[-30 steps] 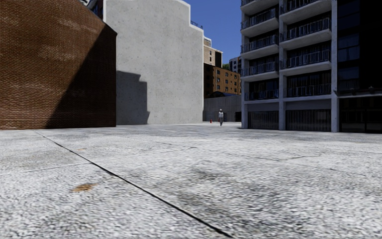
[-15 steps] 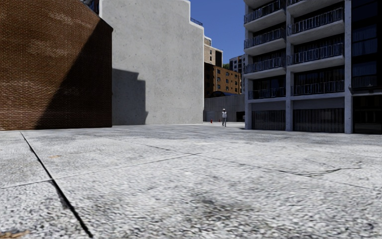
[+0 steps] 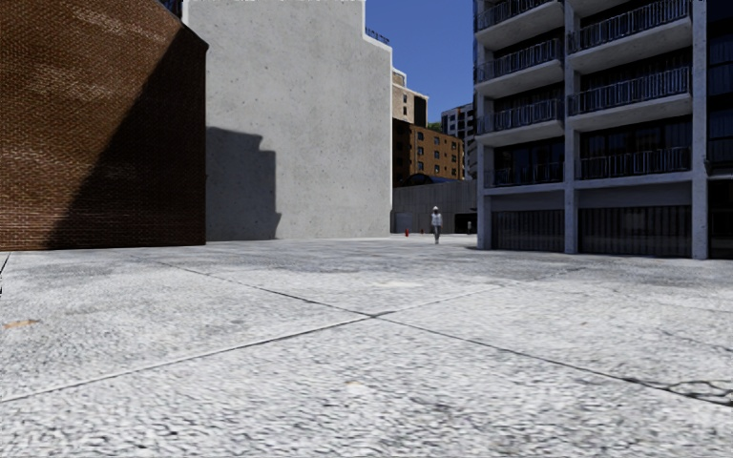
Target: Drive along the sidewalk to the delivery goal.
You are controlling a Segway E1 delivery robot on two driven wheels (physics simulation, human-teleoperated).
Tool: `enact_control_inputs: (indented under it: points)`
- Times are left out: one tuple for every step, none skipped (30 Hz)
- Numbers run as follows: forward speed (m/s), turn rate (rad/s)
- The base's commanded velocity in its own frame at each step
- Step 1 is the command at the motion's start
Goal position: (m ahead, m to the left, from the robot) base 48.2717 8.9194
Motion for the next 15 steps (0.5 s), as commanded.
enact_control_inputs:
  points:
    - [2.0,0.0]
    - [2.0,0.0]
    - [2.0,0.0]
    - [2.0,0.0]
    - [2.0,0.0]
    - [2.0,0.0]
    - [2.0,0.0]
    - [2.0,0.0]
    - [2.0,0.0]
    - [2.0,0.0]
    - [2.0,0.0]
    - [2.0,0.0]
    - [2.0,0.0]
    - [2.0,0.0]
    - [2.0,0.0]
